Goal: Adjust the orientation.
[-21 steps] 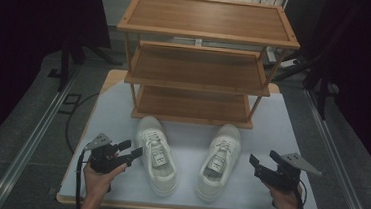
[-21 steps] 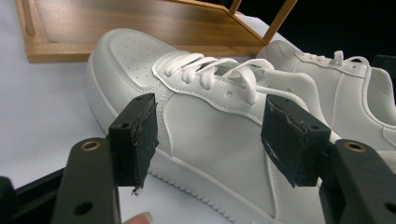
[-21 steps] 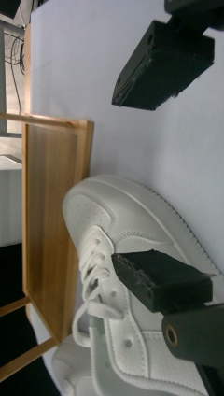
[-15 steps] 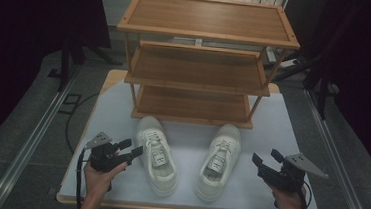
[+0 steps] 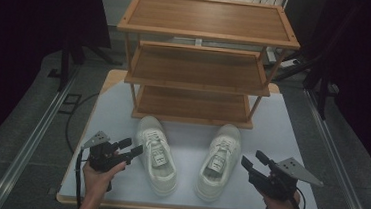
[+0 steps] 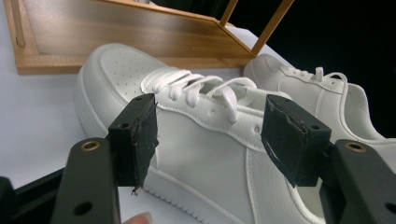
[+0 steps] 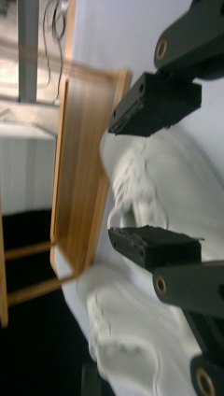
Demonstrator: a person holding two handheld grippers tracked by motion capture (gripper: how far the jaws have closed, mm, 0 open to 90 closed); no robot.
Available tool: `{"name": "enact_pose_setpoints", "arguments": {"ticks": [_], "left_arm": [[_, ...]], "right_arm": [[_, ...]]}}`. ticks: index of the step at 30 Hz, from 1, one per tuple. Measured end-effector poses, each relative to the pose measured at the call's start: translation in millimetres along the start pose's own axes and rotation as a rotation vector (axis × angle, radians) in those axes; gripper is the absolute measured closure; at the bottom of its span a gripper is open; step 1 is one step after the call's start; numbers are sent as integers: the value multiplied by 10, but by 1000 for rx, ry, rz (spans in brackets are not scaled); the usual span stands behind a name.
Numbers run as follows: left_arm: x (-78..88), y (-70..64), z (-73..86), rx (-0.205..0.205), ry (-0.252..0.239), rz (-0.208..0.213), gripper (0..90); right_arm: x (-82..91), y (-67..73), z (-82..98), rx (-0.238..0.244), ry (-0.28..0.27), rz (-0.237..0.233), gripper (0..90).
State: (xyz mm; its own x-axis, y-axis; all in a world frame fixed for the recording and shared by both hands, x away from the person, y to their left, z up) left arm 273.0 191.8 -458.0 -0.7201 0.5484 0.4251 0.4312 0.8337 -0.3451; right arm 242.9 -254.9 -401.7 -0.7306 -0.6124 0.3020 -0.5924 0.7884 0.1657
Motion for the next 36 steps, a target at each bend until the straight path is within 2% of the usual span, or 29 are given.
{"name": "enact_pose_setpoints", "arguments": {"ticks": [5,8,11,15,22,25,26,27,28,36], "left_arm": [[88,-14,1,11,-24,5,365],[139,-43,-16,-4,-32,-2,365],[162,-69,-19,-3,-38,0,366],[178,-111,-18,-12,-35,3,366],[148,-128,15,-9,-19,10,367],[147,-116,29,-4,-14,12,368],[147,-116,29,-4,-14,12,368],[153,-112,30,-1,-15,12,369],[157,-112,29,0,-16,11,369],[164,-114,28,3,-16,11,370]], "right_arm": [[-56,239,-62,20,-8,-100,575],[-113,384,-60,41,4,-158,648],[-183,500,-36,64,27,-197,714],[-269,628,9,50,57,-254,794],[-517,963,82,135,133,-299,874],[-643,1089,107,146,156,-322,882],[-643,1089,107,146,156,-322,882],[-717,1180,134,158,173,-334,884],[-737,1206,147,163,184,-338,885],[-908,1406,324,218,275,-288,890]]}}
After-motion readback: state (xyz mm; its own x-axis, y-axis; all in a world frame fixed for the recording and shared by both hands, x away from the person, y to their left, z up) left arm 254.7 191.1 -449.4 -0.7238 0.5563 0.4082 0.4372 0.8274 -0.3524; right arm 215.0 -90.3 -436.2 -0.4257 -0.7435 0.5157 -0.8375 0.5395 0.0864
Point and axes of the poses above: each handheld gripper's, and its own axes: x roughly backward along the jaws, z roughly out of its underside, y roughly to its left, the point moved 2 cm from there along -x, roughly forward along the jaws, and after that the axes turned 8 degrees about -z, right-handed, at the moved point
